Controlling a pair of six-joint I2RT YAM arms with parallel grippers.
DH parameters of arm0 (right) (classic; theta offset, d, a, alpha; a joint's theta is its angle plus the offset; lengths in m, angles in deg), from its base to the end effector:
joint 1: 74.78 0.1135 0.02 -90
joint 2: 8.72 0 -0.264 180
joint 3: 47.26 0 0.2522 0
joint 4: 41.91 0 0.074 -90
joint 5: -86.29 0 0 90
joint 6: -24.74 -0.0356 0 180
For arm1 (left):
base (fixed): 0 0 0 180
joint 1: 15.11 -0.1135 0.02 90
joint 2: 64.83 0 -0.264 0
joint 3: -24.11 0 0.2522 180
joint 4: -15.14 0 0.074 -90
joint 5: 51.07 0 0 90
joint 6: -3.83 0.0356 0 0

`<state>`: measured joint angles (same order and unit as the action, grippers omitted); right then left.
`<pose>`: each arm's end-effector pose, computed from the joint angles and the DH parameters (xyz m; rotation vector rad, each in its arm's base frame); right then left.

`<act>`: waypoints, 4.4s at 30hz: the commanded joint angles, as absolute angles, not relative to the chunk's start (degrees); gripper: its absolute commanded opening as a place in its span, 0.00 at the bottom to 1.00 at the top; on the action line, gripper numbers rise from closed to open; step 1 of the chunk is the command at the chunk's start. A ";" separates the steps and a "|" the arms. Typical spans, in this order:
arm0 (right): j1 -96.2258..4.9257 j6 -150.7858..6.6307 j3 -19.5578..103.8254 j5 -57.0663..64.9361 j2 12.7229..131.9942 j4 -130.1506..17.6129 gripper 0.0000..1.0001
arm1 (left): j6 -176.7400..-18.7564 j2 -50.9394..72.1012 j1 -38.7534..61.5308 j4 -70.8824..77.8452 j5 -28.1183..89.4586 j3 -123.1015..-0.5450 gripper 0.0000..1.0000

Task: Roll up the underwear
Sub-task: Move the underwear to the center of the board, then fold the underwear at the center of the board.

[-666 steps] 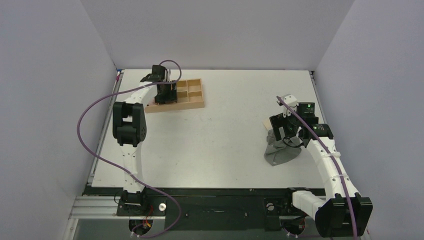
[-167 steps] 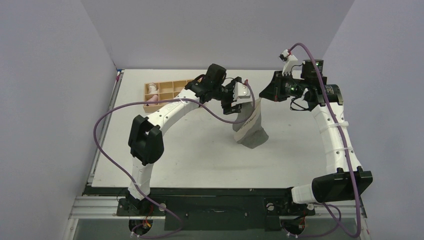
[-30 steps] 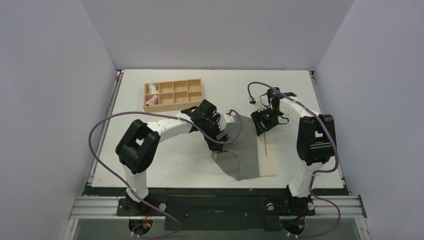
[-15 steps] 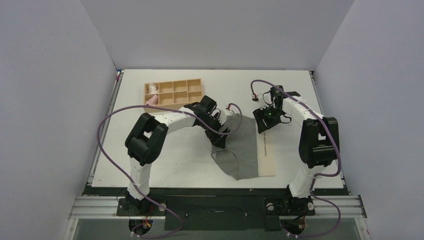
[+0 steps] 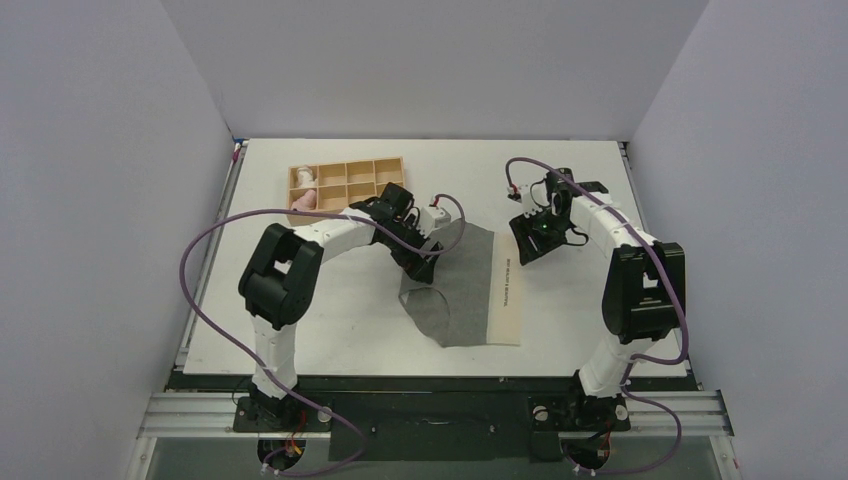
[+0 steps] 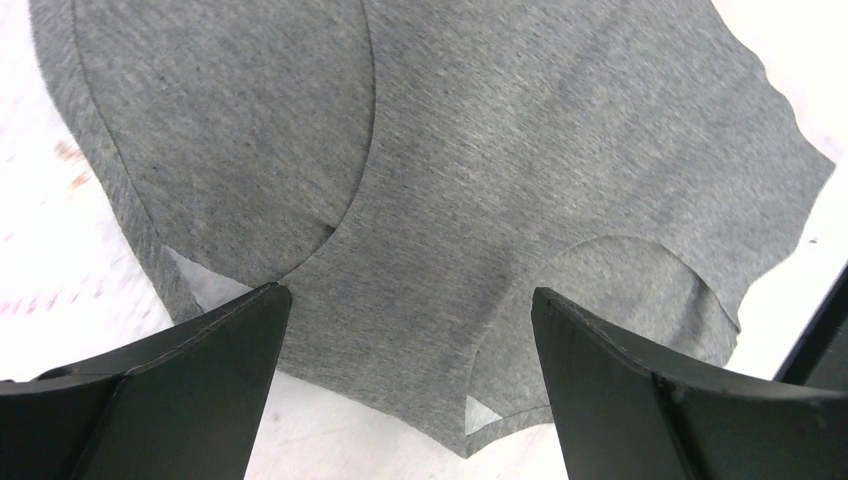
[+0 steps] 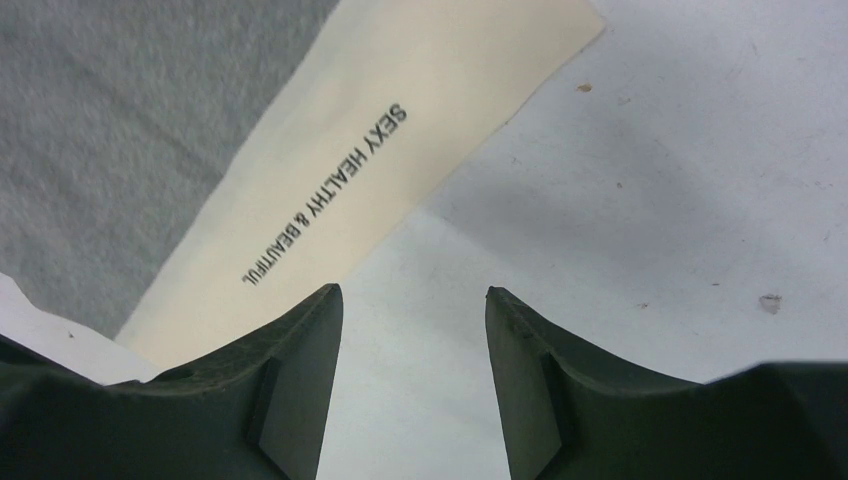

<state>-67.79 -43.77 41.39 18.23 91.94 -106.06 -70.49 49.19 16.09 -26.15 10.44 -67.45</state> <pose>0.3370 0.0547 0.2166 -0.7563 2.7111 0.4980 0.3394 -0.2254 0.1639 1.2022 2.3770 -0.7526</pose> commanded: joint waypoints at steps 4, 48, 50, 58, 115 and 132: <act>-65.12 -33.85 36.21 21.49 83.86 -110.60 0.51 | -69.30 45.04 13.13 -28.42 14.74 -62.82 0.92; -30.72 -30.10 13.71 5.50 78.11 -98.26 0.29 | -60.84 25.29 -6.54 -39.81 2.75 -60.47 0.97; -30.62 -30.02 14.12 5.96 78.90 -98.82 0.19 | -61.10 25.12 -6.55 -39.14 3.19 -60.07 0.97; -31.08 -30.08 19.43 9.96 79.28 -104.44 0.00 | -62.41 21.41 -9.57 -34.12 1.29 -53.67 0.97; -49.13 -30.38 48.47 31.16 102.28 -121.68 0.00 | -62.20 28.34 47.97 -7.72 40.65 -40.66 0.53; -49.68 -26.50 41.70 31.02 94.60 -125.63 0.00 | -56.90 25.88 47.20 -21.67 28.07 -47.27 0.00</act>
